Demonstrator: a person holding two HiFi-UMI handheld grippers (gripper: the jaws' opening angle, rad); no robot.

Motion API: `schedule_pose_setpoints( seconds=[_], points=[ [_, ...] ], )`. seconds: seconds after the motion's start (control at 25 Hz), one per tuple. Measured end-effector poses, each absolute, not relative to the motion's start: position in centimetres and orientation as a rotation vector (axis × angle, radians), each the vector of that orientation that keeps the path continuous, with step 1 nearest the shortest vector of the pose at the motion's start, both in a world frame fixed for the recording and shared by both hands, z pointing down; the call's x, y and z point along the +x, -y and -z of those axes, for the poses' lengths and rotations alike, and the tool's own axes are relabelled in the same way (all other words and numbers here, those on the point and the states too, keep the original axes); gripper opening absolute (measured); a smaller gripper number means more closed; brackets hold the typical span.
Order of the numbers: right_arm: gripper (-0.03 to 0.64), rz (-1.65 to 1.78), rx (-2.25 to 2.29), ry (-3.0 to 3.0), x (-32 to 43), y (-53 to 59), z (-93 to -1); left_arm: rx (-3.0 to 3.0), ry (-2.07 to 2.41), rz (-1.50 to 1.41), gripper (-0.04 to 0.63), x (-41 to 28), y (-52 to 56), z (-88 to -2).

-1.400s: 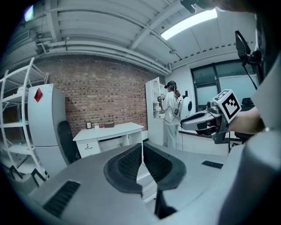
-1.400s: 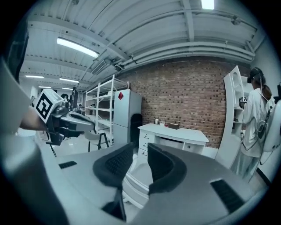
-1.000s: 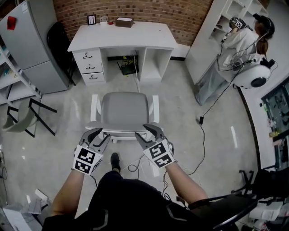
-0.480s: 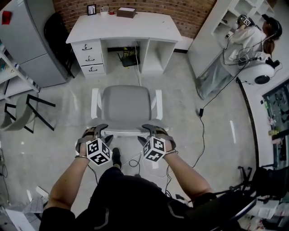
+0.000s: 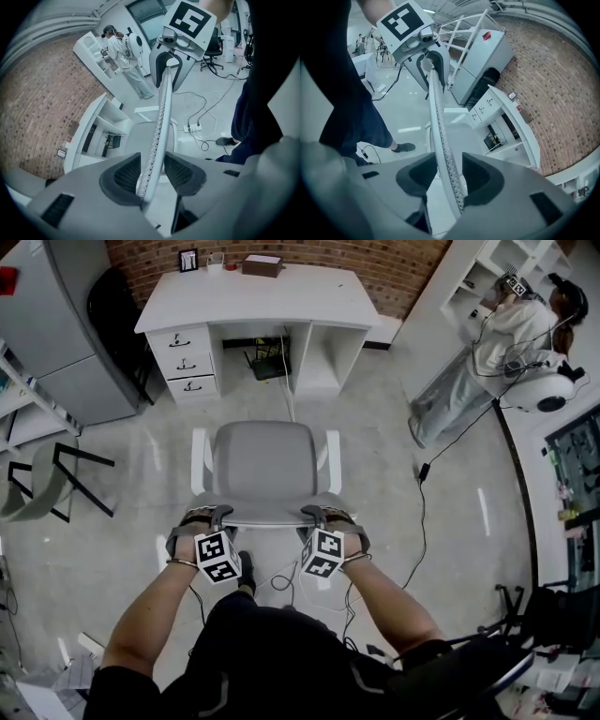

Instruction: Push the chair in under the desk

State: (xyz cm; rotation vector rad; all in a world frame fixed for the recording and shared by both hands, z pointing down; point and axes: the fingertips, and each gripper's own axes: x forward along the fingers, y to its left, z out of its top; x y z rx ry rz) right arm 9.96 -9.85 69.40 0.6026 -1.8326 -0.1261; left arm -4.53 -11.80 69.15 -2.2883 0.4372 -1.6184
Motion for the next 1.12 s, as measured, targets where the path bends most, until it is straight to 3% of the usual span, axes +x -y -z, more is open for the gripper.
schedule_pose_setpoints(
  seconds=[0.32,1.12],
  points=[
    [0.161,0.118,0.569,1.807,9.8,11.1,-69.9,-2.138,-0.325,1.746,0.109,-5.1,12.8,-70.0],
    [0.124,0.155,0.505,1.676,10.1,15.6,-71.1,-2.205,-0.269,1.732,0.098,-5.4,16.3,-70.3]
  ],
)
